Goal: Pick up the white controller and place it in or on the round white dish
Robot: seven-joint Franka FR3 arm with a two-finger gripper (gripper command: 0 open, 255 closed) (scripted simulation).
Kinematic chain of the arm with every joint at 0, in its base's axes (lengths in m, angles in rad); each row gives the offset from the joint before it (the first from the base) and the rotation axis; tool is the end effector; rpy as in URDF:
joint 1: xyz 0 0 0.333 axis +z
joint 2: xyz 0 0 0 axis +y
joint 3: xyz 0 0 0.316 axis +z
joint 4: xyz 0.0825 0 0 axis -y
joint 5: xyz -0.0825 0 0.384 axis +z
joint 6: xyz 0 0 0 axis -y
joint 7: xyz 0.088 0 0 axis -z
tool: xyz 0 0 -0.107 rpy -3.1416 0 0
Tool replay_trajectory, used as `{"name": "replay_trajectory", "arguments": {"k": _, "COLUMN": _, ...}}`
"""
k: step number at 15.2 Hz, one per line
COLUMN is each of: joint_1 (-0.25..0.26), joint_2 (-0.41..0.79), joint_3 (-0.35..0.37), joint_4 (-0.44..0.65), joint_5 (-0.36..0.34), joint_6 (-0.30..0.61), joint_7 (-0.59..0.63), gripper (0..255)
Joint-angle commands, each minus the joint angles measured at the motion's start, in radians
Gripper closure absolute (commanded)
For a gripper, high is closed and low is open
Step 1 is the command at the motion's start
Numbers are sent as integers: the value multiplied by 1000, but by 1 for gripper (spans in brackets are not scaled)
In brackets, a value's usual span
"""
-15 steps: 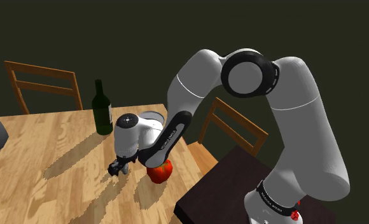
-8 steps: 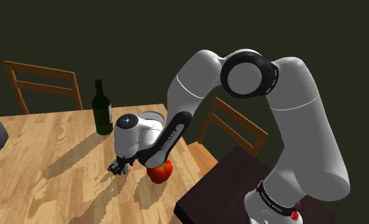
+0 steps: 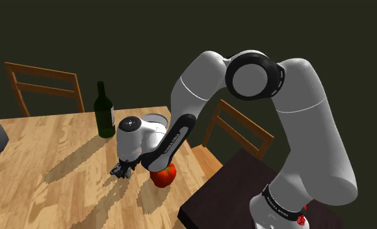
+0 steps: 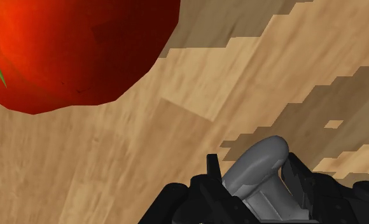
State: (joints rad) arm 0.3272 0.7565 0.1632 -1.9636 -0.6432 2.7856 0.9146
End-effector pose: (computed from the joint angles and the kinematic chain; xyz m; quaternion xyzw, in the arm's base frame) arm 0.5156 0.3068 0.0934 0.9946 0.0607 0.0818 0.0208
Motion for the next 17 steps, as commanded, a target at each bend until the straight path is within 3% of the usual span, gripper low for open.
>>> {"name": "replay_trajectory", "arguments": {"k": 1, "joint_1": 0, "joint_2": 0, "joint_3": 0, "joint_4": 0, "joint_5": 0, "joint_6": 0, "joint_7": 0, "gripper": 255}}
{"name": "replay_trajectory", "arguments": {"k": 17, "joint_1": -75, "joint_2": -184, "joint_3": 97, "joint_4": -76, "joint_5": 87, "joint_6": -115, "joint_7": -84, "gripper": 255}}
